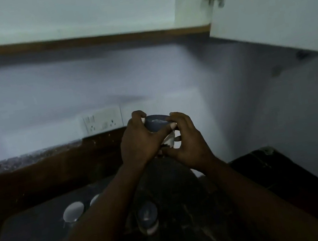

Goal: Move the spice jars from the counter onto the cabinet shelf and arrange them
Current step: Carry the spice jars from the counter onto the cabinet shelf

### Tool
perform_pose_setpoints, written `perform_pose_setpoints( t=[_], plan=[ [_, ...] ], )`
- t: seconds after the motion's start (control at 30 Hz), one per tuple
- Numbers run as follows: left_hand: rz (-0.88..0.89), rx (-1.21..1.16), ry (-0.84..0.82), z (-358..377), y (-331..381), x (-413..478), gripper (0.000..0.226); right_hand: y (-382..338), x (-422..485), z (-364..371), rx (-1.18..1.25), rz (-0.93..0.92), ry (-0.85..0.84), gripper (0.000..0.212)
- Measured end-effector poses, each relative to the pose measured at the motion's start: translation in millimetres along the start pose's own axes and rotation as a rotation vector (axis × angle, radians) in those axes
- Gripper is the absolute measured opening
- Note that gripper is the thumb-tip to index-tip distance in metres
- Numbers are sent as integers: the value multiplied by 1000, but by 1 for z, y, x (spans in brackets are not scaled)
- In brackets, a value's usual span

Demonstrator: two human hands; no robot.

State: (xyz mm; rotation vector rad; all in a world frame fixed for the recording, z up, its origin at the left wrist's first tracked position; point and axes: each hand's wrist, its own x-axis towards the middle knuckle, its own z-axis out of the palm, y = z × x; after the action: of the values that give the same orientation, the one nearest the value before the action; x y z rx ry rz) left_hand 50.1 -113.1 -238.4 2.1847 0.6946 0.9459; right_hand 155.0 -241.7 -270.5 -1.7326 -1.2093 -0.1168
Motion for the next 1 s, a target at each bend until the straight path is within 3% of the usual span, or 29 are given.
perform_pose_setpoints(
  t=[0.17,0.37,0.67,1.0],
  plan=[
    [141,-115,-92,-37,44,53,61,-39,61,-37,-38,-44,146,68],
    [330,-138,-42,-70,101,119,52,-76,143,-95,3,-129,225,71],
    [348,-117,86,-55,172,222,52,-72,259,-152,-41,-225,322,72],
    [322,5,105,24,181,324,60,-13,346,-175,-225,-122,319,74]
  ],
)
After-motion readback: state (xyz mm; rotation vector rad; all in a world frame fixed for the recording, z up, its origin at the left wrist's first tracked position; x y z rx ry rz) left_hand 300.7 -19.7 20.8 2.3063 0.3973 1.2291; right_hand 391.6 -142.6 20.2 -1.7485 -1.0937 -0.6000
